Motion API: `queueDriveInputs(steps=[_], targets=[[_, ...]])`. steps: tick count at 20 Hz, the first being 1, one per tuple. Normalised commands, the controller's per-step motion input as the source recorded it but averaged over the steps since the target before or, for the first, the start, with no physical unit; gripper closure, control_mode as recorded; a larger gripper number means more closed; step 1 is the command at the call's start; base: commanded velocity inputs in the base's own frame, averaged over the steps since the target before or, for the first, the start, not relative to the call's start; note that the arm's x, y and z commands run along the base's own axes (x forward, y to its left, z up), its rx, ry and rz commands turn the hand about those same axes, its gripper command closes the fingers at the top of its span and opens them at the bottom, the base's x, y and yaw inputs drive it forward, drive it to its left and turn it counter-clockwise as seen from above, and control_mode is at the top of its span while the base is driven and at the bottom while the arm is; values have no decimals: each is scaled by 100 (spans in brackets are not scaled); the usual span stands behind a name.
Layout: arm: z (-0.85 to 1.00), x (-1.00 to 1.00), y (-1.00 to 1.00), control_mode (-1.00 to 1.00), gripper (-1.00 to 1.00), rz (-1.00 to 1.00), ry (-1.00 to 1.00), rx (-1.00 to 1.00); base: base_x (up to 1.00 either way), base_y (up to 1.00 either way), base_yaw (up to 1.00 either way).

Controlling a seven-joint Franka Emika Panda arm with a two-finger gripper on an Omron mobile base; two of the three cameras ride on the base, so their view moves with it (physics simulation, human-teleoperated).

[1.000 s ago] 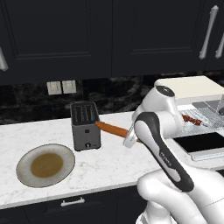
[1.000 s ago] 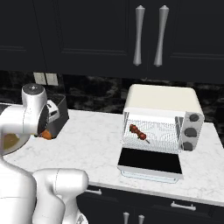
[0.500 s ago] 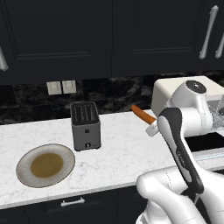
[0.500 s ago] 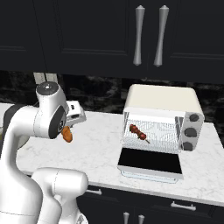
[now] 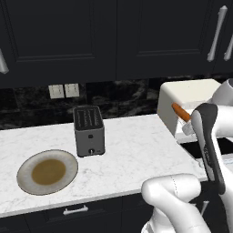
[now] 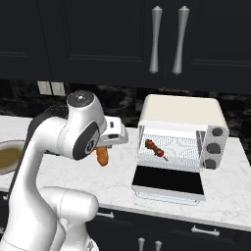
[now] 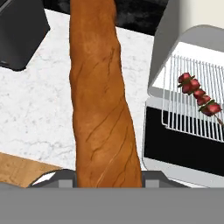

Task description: Pick up the kebab skewer and baguette bread, and place them inside the toaster oven. Close the toaster oven door and start by setting the timer.

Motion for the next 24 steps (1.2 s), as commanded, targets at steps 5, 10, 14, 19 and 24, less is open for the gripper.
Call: queueDriveInputs(steps=[5, 10, 14, 19, 24], targets=[[6, -5, -100, -100, 100, -24, 0, -1, 0, 0, 0], [0, 1, -100, -100, 100, -17, 3, -12, 0, 0, 0], [-1, 16, -100, -100, 100, -12, 2, -17, 0, 0, 0], [-39, 23, -64, -100, 100, -1, 0, -20, 0, 0, 0], [-43, 21, 0, -100, 100, 4, 0, -7, 0, 0, 0]])
